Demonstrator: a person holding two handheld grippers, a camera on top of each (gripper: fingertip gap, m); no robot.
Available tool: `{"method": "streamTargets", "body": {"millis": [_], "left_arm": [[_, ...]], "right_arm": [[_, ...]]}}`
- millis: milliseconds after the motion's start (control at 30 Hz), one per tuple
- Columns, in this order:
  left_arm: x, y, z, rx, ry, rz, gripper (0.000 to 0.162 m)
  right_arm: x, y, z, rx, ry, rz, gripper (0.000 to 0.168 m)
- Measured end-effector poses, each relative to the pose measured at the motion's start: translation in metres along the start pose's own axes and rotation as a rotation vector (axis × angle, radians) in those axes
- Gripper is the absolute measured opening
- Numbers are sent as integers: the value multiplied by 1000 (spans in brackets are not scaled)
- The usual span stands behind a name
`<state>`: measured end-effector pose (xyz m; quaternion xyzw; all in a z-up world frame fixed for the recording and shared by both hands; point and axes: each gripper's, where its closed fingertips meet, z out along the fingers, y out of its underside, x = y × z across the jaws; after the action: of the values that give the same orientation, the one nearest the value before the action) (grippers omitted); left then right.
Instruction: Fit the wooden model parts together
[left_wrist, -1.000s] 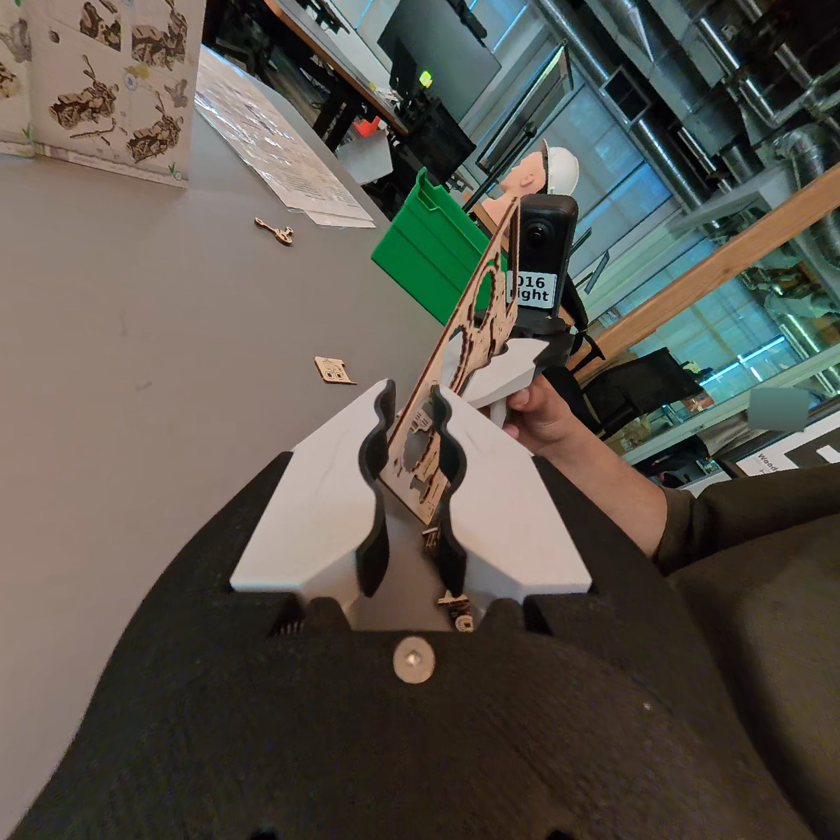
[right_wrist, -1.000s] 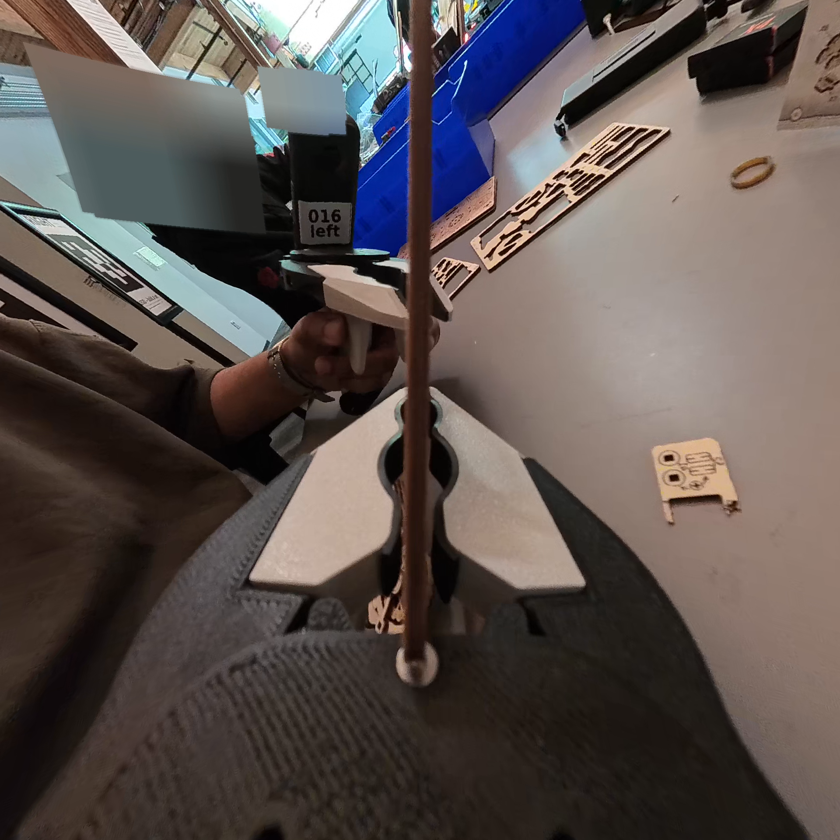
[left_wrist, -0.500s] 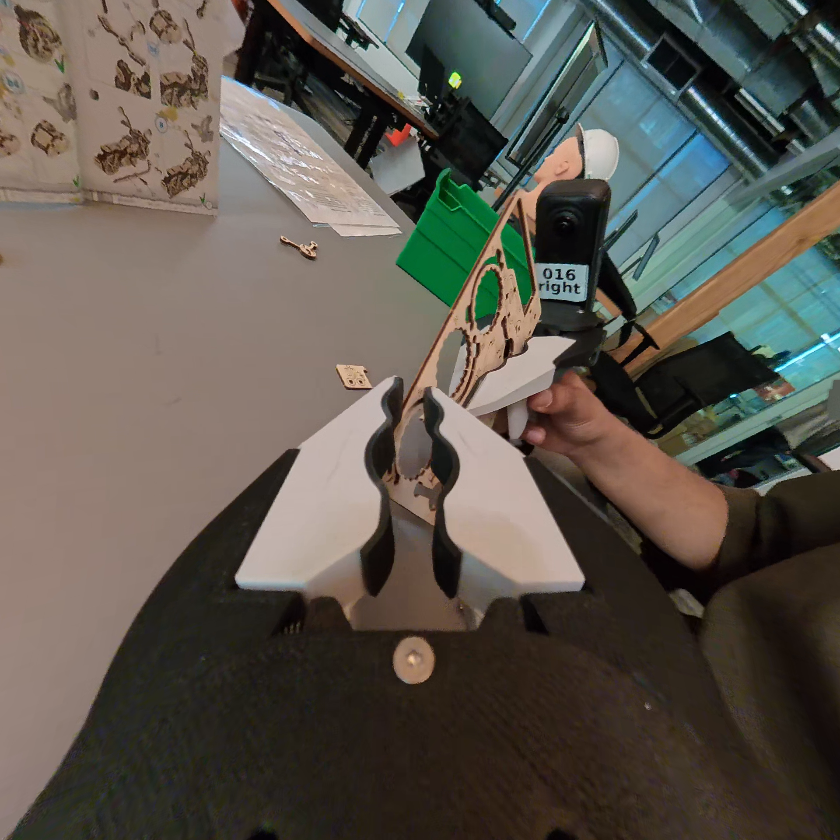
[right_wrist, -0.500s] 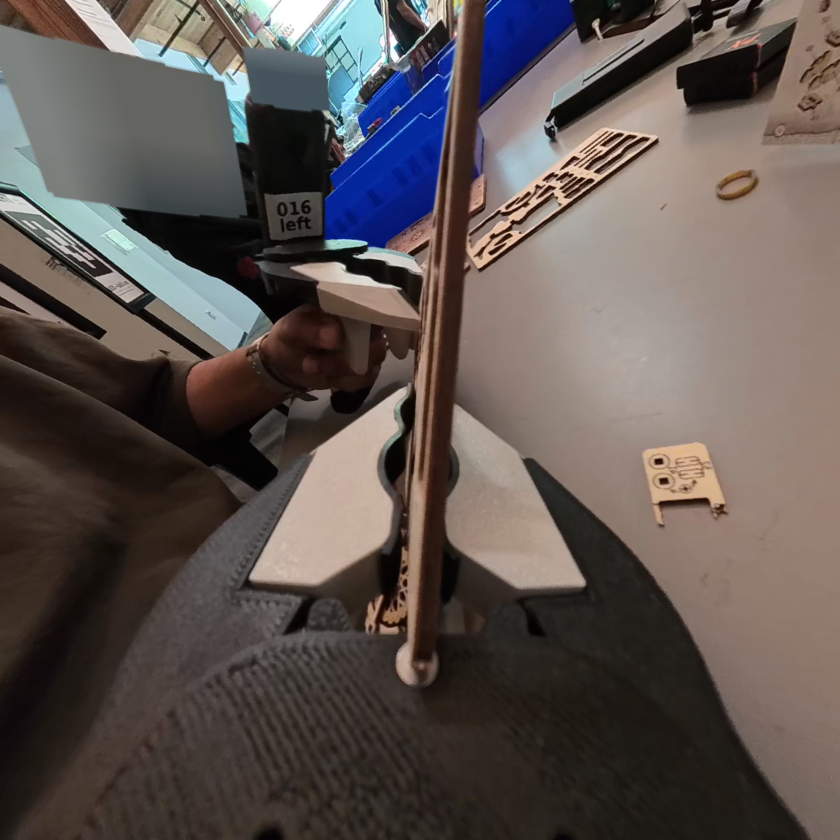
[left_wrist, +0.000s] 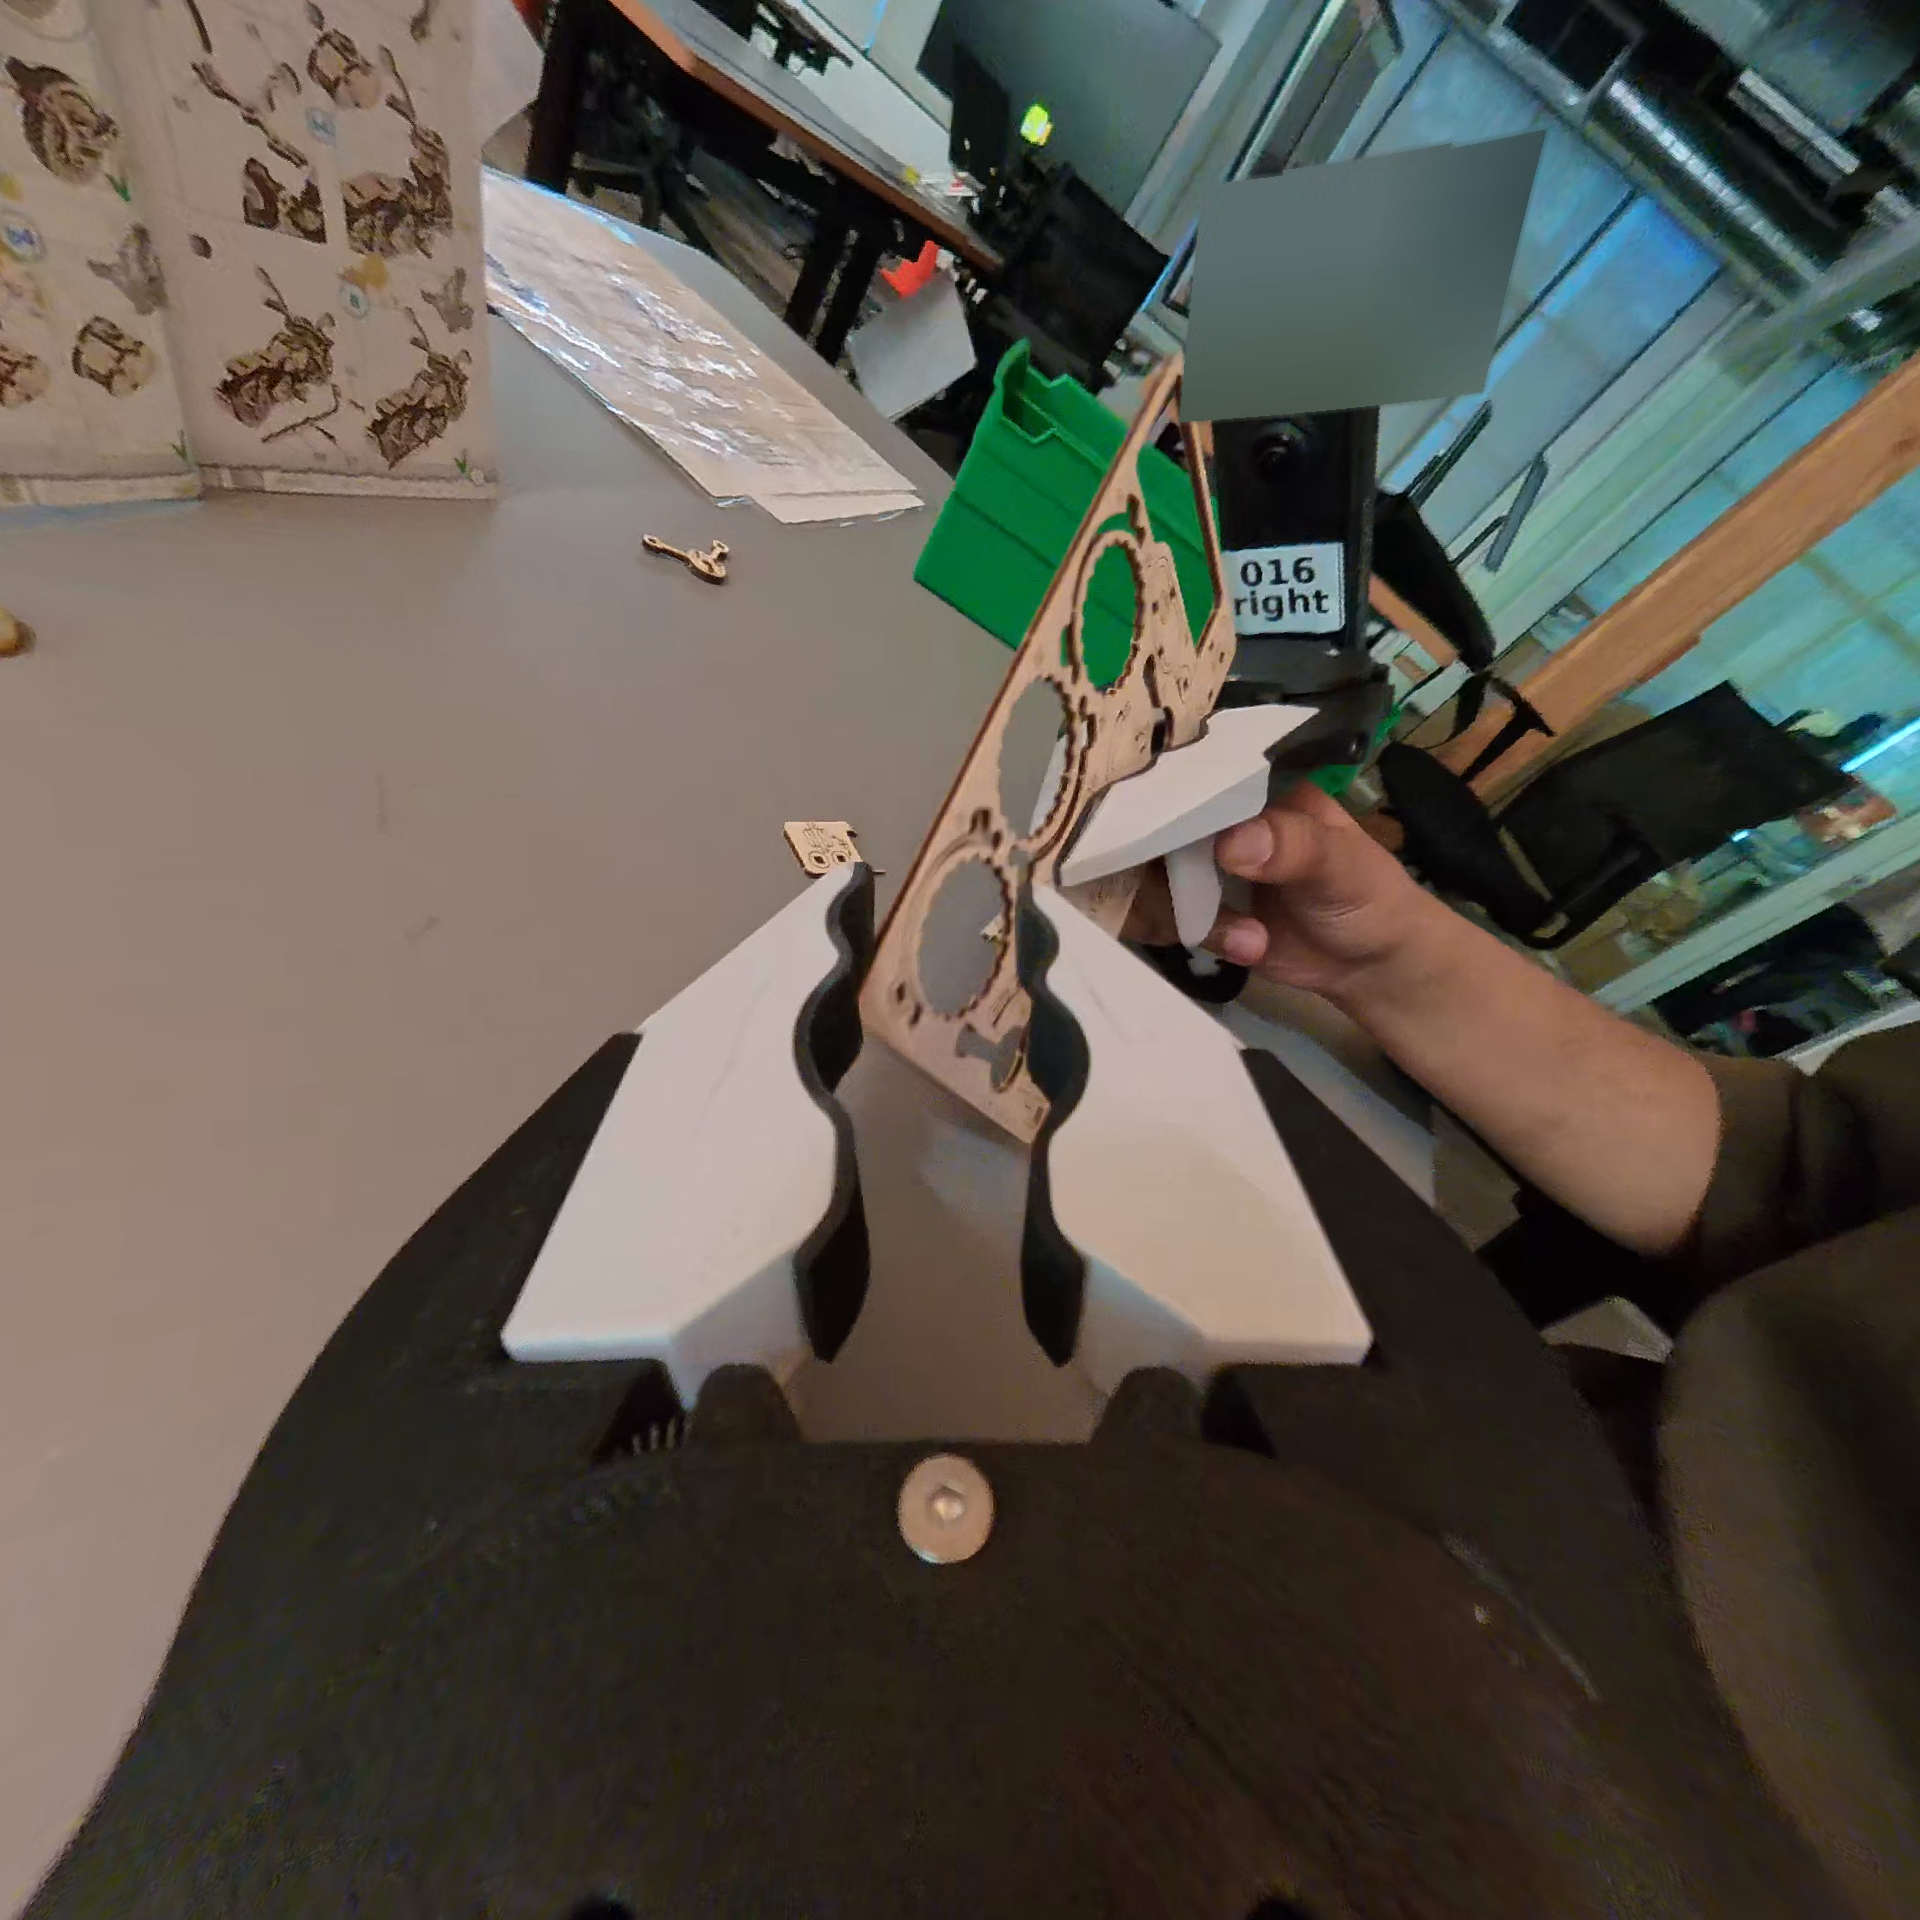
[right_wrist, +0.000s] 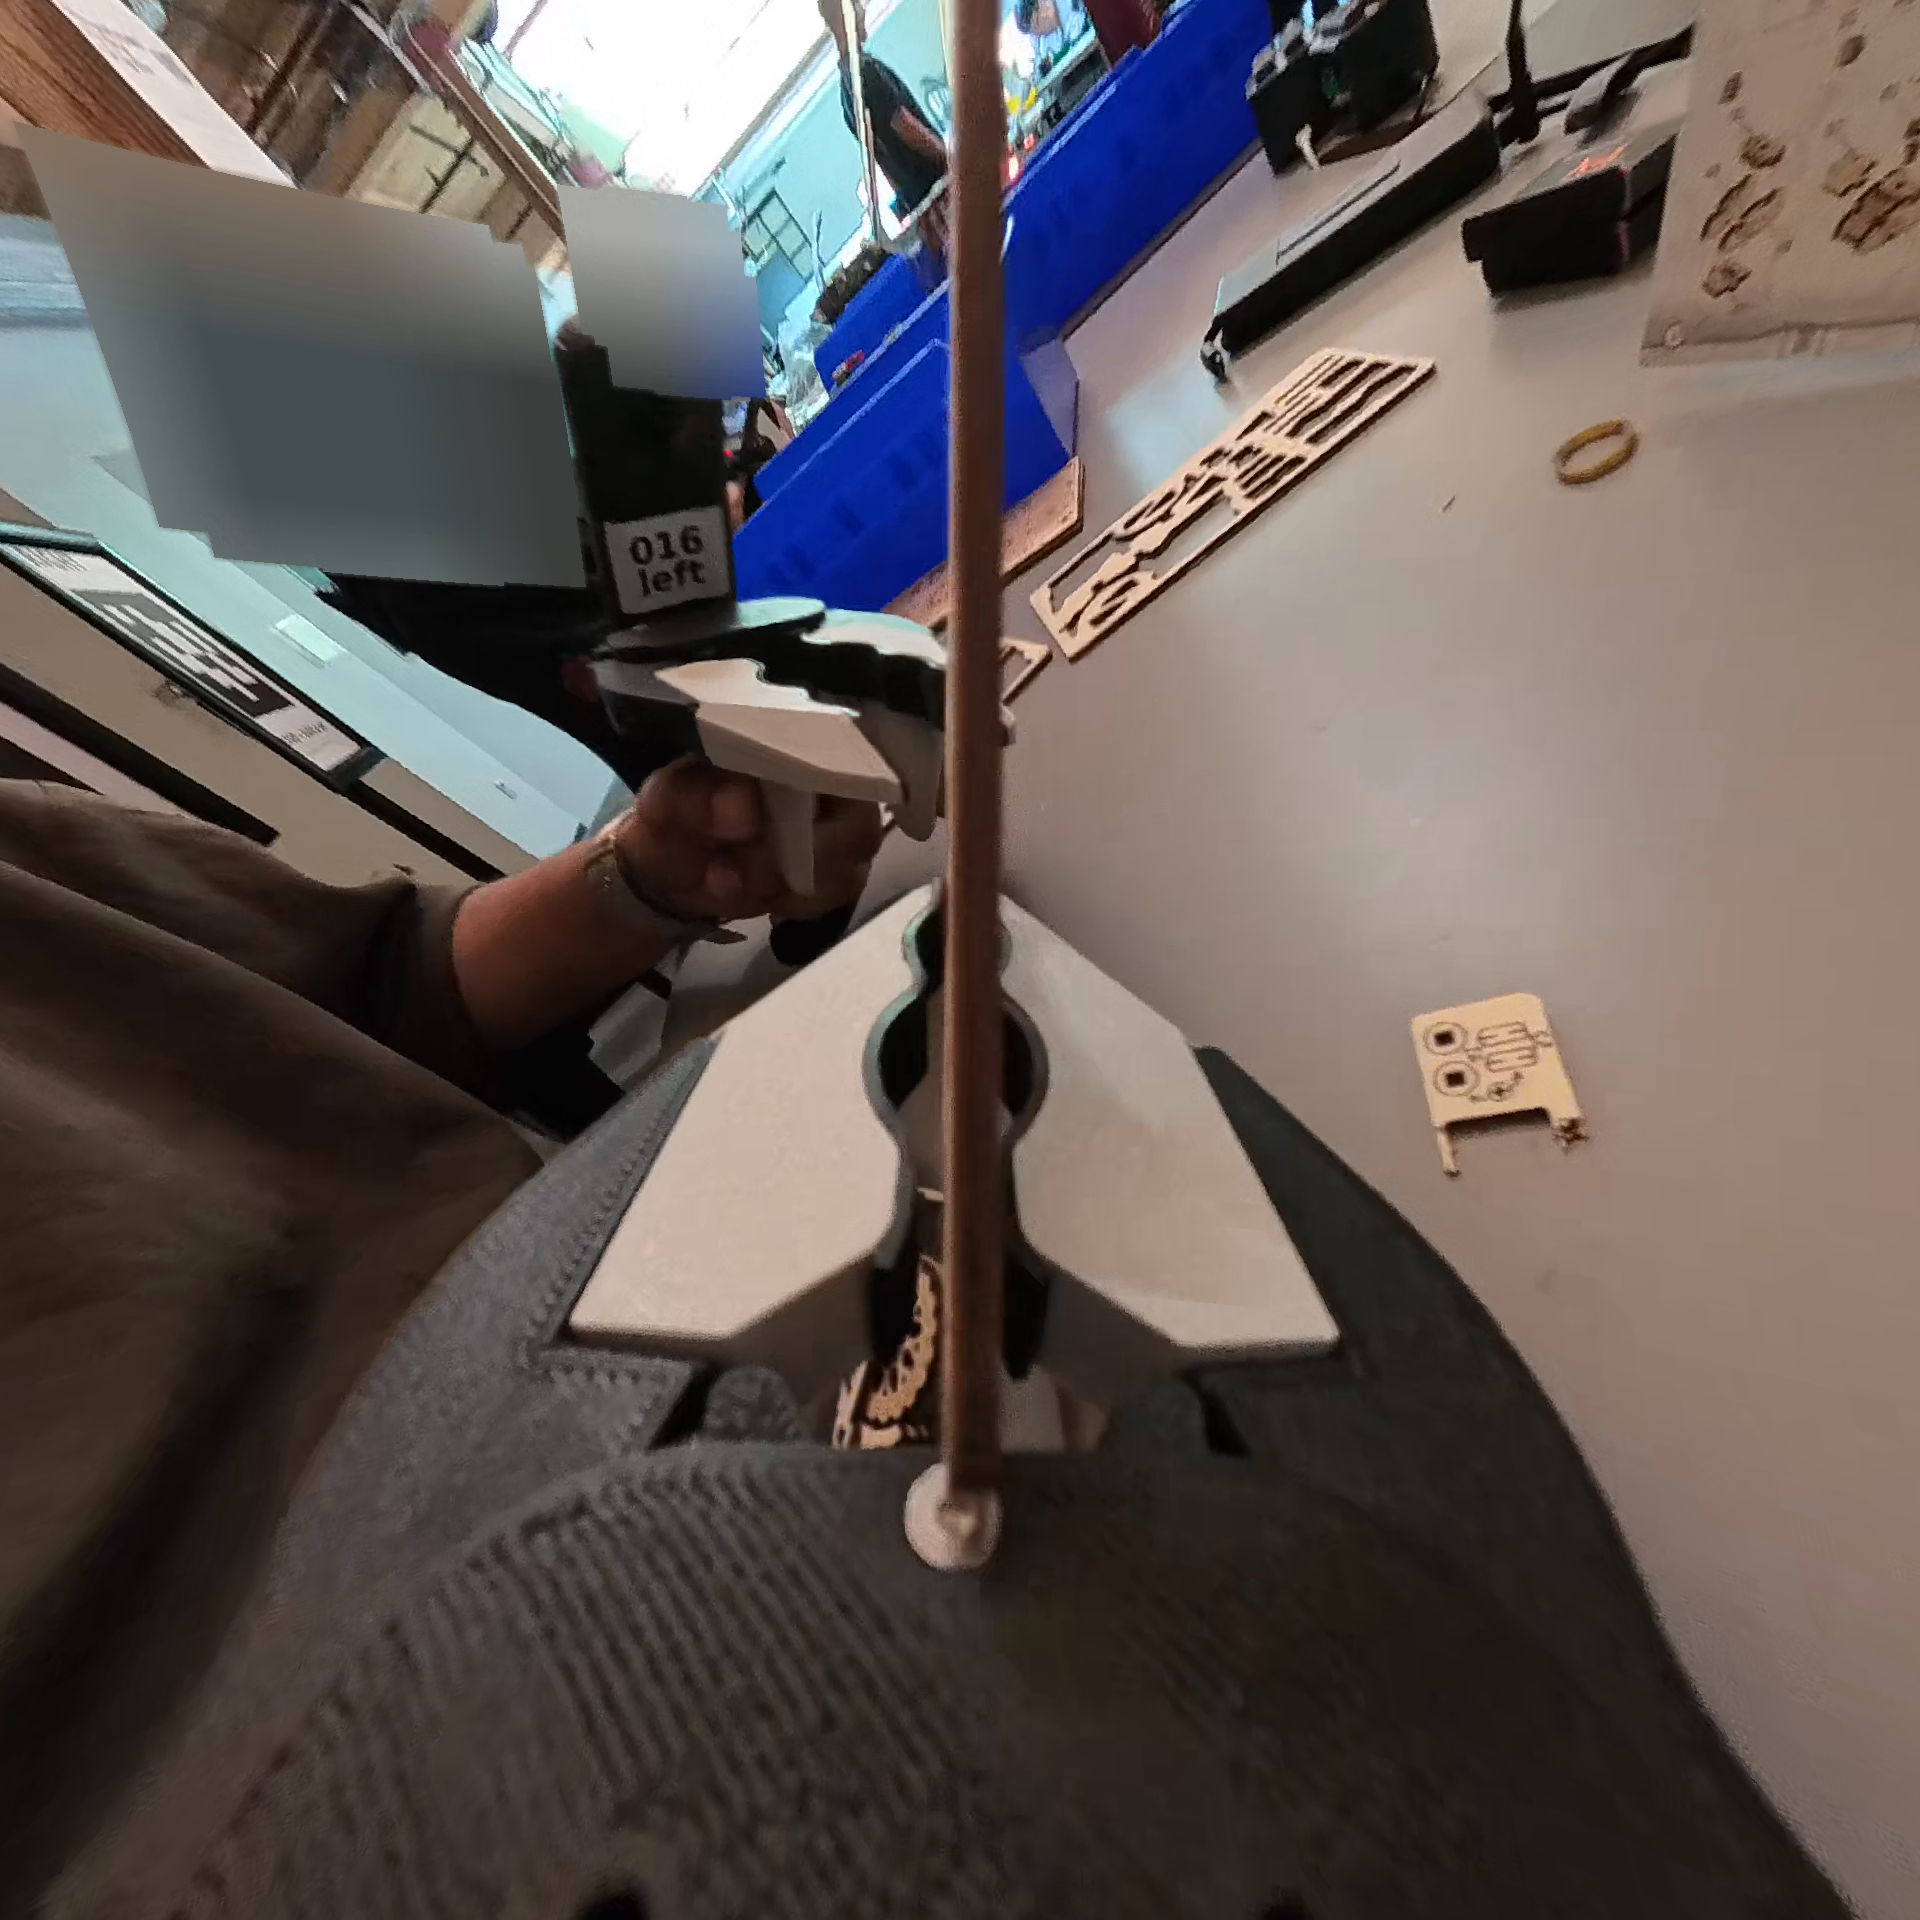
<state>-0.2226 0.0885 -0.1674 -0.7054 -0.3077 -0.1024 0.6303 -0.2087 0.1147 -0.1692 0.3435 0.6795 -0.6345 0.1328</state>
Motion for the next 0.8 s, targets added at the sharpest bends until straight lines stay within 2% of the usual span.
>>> {"method": "streamTargets", "body": {"millis": [67, 200, 567, 800], "left_arm": [[-2, -4, -4, 22, 23, -22, 23], [-5, -8, -12, 26, 52, -6, 10], [-5, 13, -8, -109, 25, 156, 7], [-2, 14, -11, -123, 72, 131, 5]], "right_arm": [[0, -6, -5, 36, -15, 20, 2], [3, -9, -11, 55, -29, 50, 2], [1, 8, -2, -53, -35, 41, 2], [0, 9, -2, -56, -53, 54, 2]]}}
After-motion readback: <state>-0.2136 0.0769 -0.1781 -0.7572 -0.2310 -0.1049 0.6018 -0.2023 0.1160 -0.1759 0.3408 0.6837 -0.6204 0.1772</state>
